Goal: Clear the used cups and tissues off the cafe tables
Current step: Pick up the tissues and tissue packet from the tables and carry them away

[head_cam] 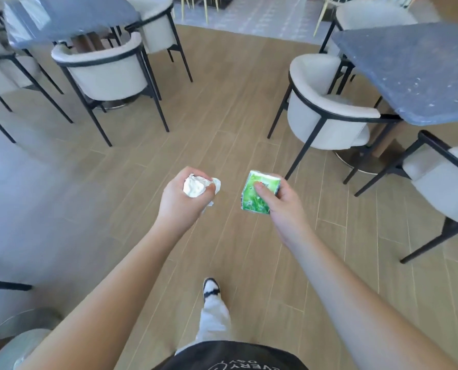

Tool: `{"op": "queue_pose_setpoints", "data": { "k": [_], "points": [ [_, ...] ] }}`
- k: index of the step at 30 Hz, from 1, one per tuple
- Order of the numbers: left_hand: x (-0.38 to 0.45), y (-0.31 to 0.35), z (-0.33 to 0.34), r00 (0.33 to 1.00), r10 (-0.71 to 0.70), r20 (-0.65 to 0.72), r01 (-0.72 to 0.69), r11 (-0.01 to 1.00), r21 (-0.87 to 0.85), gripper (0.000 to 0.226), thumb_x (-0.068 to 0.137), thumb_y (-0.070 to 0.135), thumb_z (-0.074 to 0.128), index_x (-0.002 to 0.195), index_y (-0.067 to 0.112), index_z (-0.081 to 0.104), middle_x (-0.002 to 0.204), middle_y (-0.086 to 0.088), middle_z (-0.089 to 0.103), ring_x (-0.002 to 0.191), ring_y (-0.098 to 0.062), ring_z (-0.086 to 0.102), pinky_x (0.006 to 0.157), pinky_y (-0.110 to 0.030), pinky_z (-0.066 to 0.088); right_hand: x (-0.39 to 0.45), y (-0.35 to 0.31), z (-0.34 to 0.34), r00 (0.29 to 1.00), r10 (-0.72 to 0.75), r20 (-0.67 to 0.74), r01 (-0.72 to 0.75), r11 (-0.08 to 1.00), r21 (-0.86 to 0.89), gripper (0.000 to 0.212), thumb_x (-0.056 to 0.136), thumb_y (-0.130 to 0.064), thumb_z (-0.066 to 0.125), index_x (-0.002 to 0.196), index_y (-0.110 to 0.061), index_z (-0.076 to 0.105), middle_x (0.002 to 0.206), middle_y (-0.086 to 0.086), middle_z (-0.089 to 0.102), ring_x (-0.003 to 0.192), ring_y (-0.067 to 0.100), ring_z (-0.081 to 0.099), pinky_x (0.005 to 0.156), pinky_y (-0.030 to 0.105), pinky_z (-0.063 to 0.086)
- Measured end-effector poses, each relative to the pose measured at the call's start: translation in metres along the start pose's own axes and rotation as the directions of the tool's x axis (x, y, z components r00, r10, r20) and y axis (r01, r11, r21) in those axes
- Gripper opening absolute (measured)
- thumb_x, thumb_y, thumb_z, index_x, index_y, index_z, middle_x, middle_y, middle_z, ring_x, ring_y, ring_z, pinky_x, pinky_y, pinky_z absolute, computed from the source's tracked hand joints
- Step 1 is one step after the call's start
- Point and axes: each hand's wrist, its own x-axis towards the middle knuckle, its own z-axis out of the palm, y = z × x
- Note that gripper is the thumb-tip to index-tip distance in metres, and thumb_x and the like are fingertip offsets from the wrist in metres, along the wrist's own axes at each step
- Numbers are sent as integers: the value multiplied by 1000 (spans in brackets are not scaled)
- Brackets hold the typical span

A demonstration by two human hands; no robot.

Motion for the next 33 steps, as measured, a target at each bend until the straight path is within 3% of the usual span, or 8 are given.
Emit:
{"op": "queue_pose_setpoints", "data": {
  "k": [5,8,11,20,27,33],
  "points": [
    [93,-17,-8,999,-14,-37,13,1000,-22,12,80,26,71,79,36,64,70,14,68,52,-3,65,44,-17,45,93,3,21,999,35,4,-35,999,1,14,95,-21,68,108,-25,67,94,-8,76,90,10,73,80,27,59],
    [156,-25,-17,998,-57,-39,56,998,-32,10,79,27,69,80,35,64,72,18,68,52,-3,65,44,-18,45,155,1,39,991,122,-46,-119,991,66,10,95,-19,68,104,-22,68,95,-4,77,93,16,72,98,45,55],
    [218,-24,-30,996,-75,-38,74,997,-28,7,78,31,68,82,35,64,73,18,70,53,-3,65,44,-17,45,215,-12,56,987,150,-60,-144,984,106,8,94,-19,69,101,-24,70,95,-3,77,91,15,73,105,50,50],
    [376,-12,-18,998,-42,-37,43,999,22,9,83,28,70,82,34,64,68,16,69,51,-2,61,44,-16,46,362,-49,69,986,144,-84,-132,983,125,11,95,-17,67,106,-21,69,104,2,76,102,20,72,108,51,47],
    [498,-9,34,998,-62,-19,63,997,51,7,81,32,70,85,34,65,69,12,69,52,-5,62,45,-16,46,492,-60,46,987,153,-51,-146,981,128,12,95,-18,67,106,-22,68,98,-3,78,96,16,73,106,50,49],
    [609,33,81,997,-75,-27,77,994,78,11,78,40,70,87,36,65,71,9,68,52,-4,62,45,-15,46,608,-101,23,988,154,10,-154,983,103,11,95,-17,67,104,-23,67,97,-4,77,97,16,73,101,40,54]
  ]
}}
